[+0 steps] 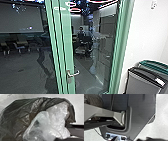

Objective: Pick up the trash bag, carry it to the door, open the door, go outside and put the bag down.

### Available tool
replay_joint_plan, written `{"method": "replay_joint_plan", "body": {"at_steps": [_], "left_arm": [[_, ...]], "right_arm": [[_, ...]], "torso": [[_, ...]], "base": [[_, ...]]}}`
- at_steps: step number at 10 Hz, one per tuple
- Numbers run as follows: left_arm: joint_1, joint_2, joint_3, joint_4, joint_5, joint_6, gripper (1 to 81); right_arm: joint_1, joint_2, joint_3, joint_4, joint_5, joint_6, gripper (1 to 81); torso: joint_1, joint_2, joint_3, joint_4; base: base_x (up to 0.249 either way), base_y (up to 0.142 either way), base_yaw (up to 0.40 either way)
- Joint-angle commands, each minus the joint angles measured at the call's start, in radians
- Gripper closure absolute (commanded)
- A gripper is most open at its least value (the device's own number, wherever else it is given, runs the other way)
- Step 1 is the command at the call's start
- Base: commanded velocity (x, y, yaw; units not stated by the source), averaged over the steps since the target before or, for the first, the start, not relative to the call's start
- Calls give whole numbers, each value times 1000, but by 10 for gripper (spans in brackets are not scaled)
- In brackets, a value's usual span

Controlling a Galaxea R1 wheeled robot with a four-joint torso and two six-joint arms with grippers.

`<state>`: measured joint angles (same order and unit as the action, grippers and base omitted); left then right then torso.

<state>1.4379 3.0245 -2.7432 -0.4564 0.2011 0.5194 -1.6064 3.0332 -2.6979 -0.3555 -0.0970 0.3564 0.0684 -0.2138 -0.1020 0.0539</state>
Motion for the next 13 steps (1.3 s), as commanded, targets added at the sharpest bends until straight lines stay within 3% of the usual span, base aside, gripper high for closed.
{"method": "replay_joint_plan", "body": {"at_steps": [1, 8, 13], "left_arm": [[-70, -1, 2, -2, 69, 4, 811], [-69, 1, 2, -2, 69, 4, 811], [-67, 7, 2, -4, 66, 2, 811]], "right_arm": [[47, 5, 4, -2, -52, 0, 10], [45, 6, 4, 0, -52, 0, 10], [47, 8, 4, -2, -52, 0, 10]], "torso": [[0, 0, 0, 0], [0, 0, 0, 0], [2, 0, 0, 0]], "base": [[160, 0, 0], [148, 0, 0], [18, 0, 0]]}}
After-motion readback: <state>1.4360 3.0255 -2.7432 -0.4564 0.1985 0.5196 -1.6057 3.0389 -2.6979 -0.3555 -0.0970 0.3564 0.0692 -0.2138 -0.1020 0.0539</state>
